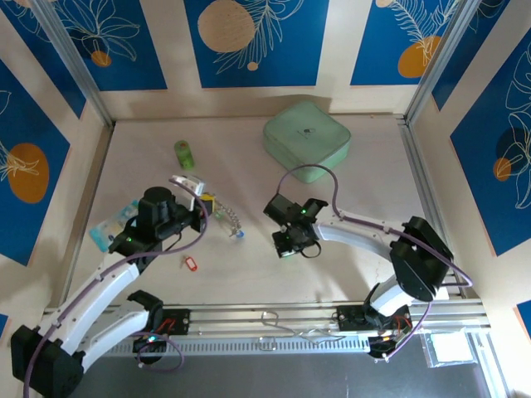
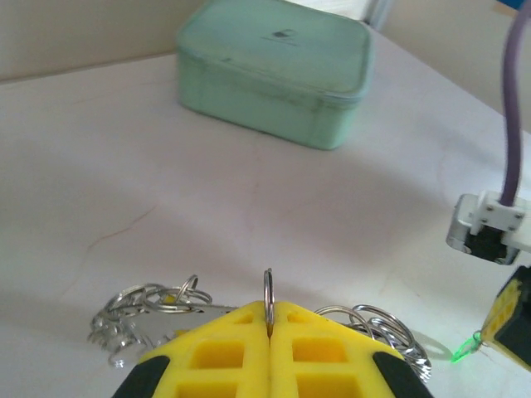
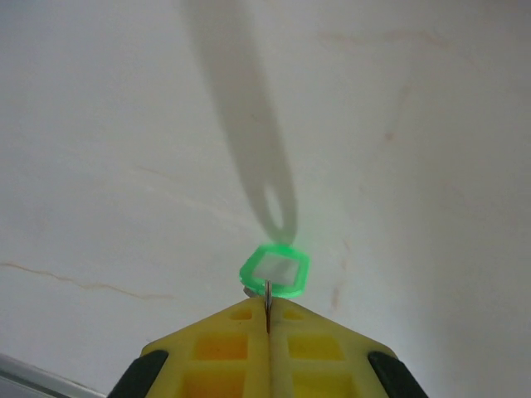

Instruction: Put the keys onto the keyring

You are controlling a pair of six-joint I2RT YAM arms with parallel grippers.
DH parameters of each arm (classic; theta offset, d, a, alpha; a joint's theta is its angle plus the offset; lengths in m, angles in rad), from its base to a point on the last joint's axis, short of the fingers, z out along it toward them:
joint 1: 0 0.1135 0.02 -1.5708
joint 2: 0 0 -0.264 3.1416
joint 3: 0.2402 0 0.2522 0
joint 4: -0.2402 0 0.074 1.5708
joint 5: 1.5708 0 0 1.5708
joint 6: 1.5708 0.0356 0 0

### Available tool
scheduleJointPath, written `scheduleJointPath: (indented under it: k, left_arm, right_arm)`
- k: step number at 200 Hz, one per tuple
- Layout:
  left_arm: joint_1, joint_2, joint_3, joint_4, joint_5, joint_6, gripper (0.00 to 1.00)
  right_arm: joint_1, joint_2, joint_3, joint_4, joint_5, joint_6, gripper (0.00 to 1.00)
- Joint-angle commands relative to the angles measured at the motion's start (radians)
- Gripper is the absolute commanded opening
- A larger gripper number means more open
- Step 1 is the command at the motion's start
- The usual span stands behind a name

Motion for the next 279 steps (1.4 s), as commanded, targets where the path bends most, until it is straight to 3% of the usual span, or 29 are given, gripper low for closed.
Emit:
scheduleJointPath:
  k: [1, 32, 98, 152, 228, 279]
  left_arm:
    - [-0.063, 0.029, 0.004, 0.149, 0.086, 0.084, 0.00]
    - [-0.095, 0.095, -0.003, 0.215, 0.128, 0.139, 0.00]
    - [-0.095, 0.175, -0.003, 0.252, 0.028, 0.113, 0.00]
    - [-0.096, 0.154, -0.021, 0.255, 0.023, 0.091, 0.00]
    - [-0.096, 0.152, -0.021, 0.258, 0.024, 0.091, 0.00]
    - [-0.096, 0.151, -0.018, 0.253, 0.025, 0.091, 0.00]
  right_arm:
    - [-0.004, -0.063, -0.035, -0.093, 0.026, 0.032, 0.00]
    - [-0.031, -0.091, -0.071, -0.161, 0.023, 0.016, 0.00]
    - [-0.039, 0.045, -0.033, -0.012, -0.069, 0.034, 0.00]
    - [-0.034, 0.133, 0.000, 0.057, -0.100, 0.045, 0.00]
    - [-0.038, 0.163, 0.018, 0.047, -0.093, 0.035, 0.19]
    - [-0.047, 0.164, 0.040, 0.016, -0.083, 0.013, 0.20]
